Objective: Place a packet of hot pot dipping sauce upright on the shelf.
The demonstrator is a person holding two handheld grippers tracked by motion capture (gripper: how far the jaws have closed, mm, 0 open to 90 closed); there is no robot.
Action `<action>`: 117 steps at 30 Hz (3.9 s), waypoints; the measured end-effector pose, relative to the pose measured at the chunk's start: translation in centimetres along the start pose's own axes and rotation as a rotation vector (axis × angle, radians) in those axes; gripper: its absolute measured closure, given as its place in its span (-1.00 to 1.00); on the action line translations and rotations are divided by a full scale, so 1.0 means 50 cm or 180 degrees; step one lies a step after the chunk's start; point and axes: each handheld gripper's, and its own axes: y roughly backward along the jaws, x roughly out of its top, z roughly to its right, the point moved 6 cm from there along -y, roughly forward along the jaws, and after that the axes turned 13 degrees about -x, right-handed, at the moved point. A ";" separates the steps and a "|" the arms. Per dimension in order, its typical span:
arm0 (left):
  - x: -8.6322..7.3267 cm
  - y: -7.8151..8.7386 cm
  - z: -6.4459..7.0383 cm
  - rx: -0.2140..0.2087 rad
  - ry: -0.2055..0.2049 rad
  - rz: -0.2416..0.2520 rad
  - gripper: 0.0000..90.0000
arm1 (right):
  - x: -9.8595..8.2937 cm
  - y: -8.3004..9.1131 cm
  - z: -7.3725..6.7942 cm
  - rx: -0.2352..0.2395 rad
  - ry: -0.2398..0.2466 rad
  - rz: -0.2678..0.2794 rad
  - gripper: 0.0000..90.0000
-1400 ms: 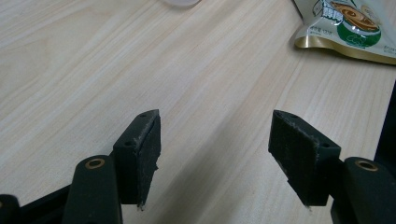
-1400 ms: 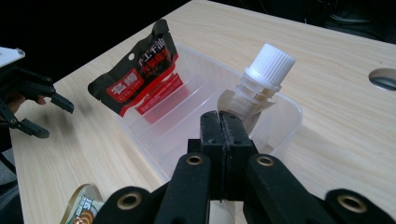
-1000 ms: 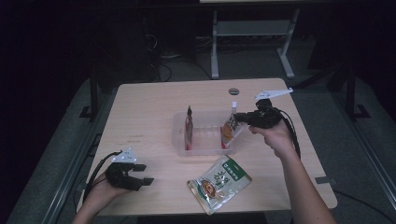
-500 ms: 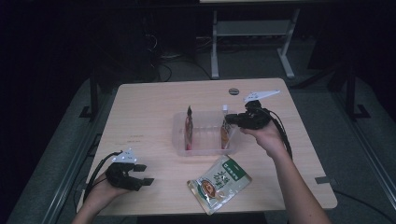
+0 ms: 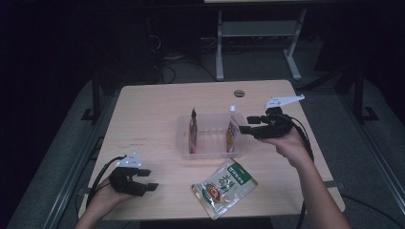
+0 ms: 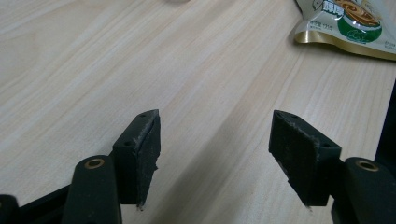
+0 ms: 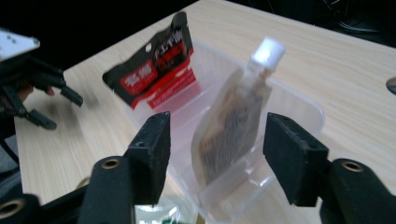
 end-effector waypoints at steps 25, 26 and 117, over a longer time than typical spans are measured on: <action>-0.003 -0.005 0.003 0.0014 0.0003 -0.0016 -0.34 | -0.176 0.056 0.011 -0.0214 0.0257 -0.0309 -0.26; -0.003 -0.005 0.004 0.0014 -0.0001 -0.0016 -0.34 | -0.184 0.057 0.011 -0.0213 0.0255 -0.0316 -0.25; 0.201 -0.274 0.132 -0.0751 -0.0894 -0.0407 -0.40 | -0.324 0.068 -0.007 -0.0217 0.0068 -0.0824 -0.20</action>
